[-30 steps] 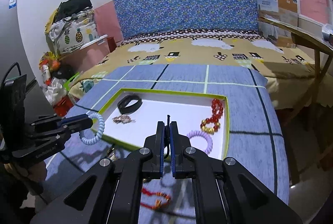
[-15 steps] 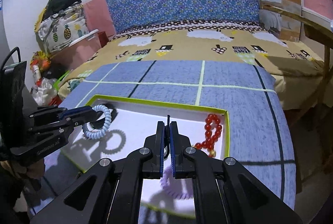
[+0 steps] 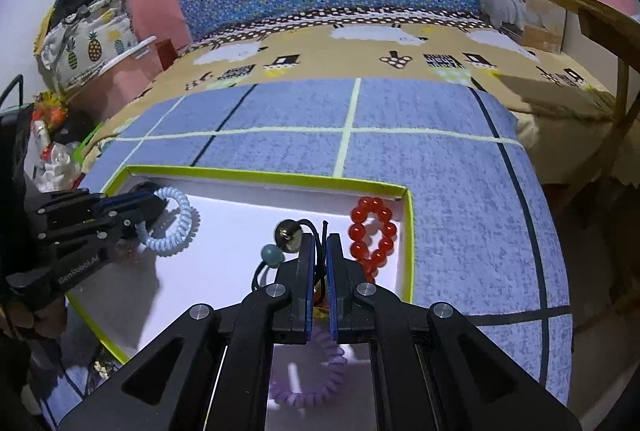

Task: Organize jewelry
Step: 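Carry the blue coil and the beaded charm into the tray and open both grippers, then withdraw both open grippers from the tray toward the remaining jewelry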

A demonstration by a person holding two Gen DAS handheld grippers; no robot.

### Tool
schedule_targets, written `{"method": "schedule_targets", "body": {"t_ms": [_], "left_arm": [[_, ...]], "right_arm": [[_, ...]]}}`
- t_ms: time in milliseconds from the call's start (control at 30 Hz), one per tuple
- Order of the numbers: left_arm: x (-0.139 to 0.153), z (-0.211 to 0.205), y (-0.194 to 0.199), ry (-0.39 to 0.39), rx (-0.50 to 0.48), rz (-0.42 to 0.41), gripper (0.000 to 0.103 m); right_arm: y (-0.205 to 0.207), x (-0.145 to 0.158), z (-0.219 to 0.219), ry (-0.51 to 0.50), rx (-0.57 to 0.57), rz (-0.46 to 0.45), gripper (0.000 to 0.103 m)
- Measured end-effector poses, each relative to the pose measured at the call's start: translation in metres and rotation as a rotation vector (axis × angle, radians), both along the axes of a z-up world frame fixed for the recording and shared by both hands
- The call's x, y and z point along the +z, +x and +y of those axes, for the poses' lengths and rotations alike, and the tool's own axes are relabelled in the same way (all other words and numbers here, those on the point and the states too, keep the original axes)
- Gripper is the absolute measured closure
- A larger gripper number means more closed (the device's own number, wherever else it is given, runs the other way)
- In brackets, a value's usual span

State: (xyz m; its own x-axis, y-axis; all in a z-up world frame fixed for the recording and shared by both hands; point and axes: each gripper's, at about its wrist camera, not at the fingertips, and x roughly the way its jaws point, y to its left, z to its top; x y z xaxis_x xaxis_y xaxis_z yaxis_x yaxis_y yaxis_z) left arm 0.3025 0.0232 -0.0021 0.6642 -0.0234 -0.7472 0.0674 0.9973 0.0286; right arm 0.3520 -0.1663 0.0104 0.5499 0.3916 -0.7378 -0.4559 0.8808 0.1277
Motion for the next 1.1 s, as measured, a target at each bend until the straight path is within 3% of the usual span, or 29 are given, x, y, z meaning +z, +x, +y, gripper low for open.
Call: {"method": "schedule_targets", "body": {"t_ms": [133,533,1100], "left_arm": [[0.001,0.001,-0.001,-0.006,0.003,-0.005,0.092],[0.011,0.011,-0.026,-0.089,0.017,-0.047,0.092],[0.036,0.012,-0.146,-0.124,0.024,-0.206,0.092]], "right_arm": [[-0.003,0.001,-0.002,-0.003,-0.001,-0.005,0.089],[-0.039,0.017,-0.010,0.002,-0.005,-0.074,0.087],[-0.161,0.043,-0.023,0.066,0.038,-0.176,0.086]]}}
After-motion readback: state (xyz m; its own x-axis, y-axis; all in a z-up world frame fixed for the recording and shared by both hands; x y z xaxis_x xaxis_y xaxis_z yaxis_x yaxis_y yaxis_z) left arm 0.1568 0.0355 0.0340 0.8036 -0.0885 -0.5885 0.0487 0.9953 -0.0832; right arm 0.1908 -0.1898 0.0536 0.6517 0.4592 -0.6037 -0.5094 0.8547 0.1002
